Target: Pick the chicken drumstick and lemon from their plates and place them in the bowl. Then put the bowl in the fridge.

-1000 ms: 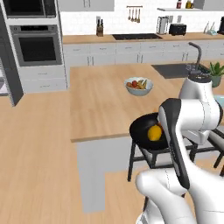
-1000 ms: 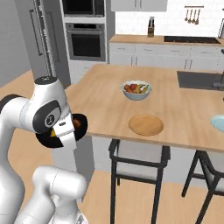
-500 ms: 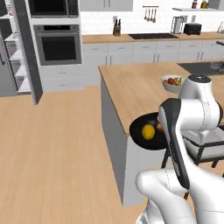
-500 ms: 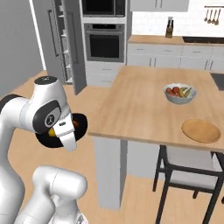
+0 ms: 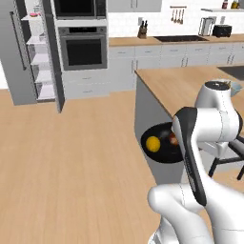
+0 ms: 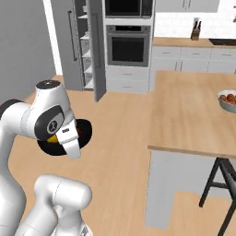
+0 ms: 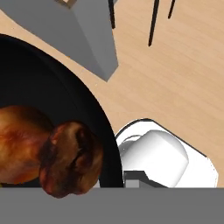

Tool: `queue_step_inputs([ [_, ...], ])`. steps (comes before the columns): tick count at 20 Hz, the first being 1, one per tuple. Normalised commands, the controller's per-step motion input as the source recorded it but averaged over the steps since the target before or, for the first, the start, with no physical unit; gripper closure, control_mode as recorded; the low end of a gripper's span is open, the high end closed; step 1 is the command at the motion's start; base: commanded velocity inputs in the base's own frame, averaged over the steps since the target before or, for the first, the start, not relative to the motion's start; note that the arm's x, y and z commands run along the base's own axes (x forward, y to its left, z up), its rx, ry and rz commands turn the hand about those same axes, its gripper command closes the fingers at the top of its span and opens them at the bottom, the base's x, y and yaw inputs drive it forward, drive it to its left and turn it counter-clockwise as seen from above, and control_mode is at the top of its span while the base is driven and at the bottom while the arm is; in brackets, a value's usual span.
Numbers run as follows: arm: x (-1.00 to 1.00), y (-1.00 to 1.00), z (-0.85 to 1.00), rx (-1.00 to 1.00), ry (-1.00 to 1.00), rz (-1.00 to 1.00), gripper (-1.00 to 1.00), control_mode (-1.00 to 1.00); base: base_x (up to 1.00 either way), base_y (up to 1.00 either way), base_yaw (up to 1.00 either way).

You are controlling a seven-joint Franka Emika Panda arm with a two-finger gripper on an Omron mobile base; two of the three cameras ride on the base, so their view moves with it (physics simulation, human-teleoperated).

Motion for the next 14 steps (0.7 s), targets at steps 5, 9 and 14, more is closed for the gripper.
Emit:
queue_step_inputs([
  [5, 0.00, 0.00, 0.00, 0.00, 0.00, 0.00, 1.00, 1.00, 0.00, 1.00, -0.09],
  [9, 0.00, 0.00, 0.00, 0.00, 0.00, 0.00, 1.00, 1.00, 0.00, 1.00, -0.08],
  [14, 0.00, 0.00, 0.00, 0.00, 0.00, 0.00, 1.00, 1.00, 0.34, 1.00, -0.08],
])
